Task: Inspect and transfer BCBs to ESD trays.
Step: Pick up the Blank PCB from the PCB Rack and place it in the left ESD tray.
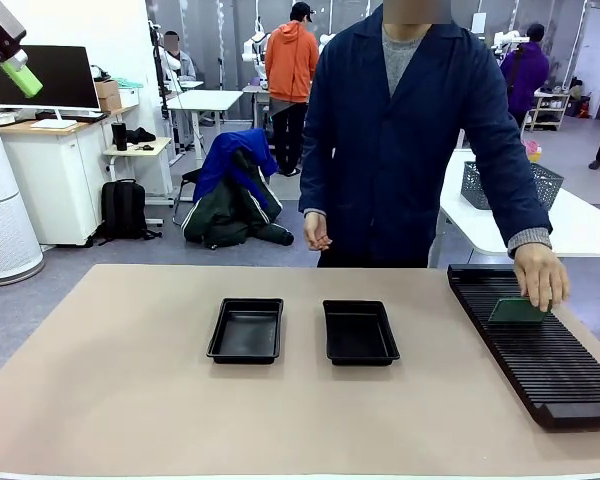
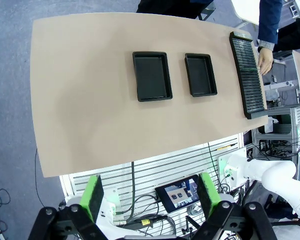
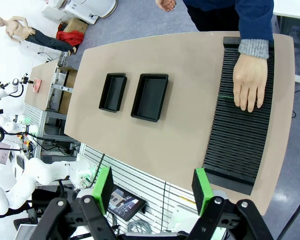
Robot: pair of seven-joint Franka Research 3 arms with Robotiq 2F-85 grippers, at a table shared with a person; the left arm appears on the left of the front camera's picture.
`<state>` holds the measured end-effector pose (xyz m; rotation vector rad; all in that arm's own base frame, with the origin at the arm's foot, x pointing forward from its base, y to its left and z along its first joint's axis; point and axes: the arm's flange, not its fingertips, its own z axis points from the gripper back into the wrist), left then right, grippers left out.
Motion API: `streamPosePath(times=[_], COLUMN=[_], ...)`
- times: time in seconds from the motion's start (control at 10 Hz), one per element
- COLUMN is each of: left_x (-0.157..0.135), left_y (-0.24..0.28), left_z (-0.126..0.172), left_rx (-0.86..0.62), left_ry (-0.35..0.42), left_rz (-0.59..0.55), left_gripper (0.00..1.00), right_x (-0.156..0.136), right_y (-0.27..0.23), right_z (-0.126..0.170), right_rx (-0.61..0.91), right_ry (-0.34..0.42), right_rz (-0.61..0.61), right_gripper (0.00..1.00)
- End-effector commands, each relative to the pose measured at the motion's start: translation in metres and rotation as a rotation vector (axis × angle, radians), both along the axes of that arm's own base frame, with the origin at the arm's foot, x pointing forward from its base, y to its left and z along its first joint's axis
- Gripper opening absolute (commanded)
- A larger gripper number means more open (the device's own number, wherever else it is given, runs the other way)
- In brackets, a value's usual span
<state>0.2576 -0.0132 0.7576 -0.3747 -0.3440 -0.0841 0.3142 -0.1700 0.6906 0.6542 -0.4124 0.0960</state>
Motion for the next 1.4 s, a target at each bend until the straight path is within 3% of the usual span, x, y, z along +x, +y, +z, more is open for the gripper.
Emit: streamPosePath(times=[0.0,1.2,1.3], left_x=[0.000,0.000,0.000], left_y=[0.000,0.000,0.000], left_z=[-0.001,-0.001,-0.001], left_rx=[0.000,0.000,0.000], left_ry=[-0.005,-0.005,-0.005], left_rz=[0.004,0.004,0.004], left_gripper=[1.00,1.00,1.00], right_x=[-0.002,0.000,0.008], right_y=[0.002,0.000,0.003], right_z=[0.000,0.000,-0.004], right_rx=[0.004,0.000,-0.056], right_ry=[-0.003,0.000,-0.043], right_rz=[0.006,0.000,0.059], right_gripper=[0.85,0.85,0.85])
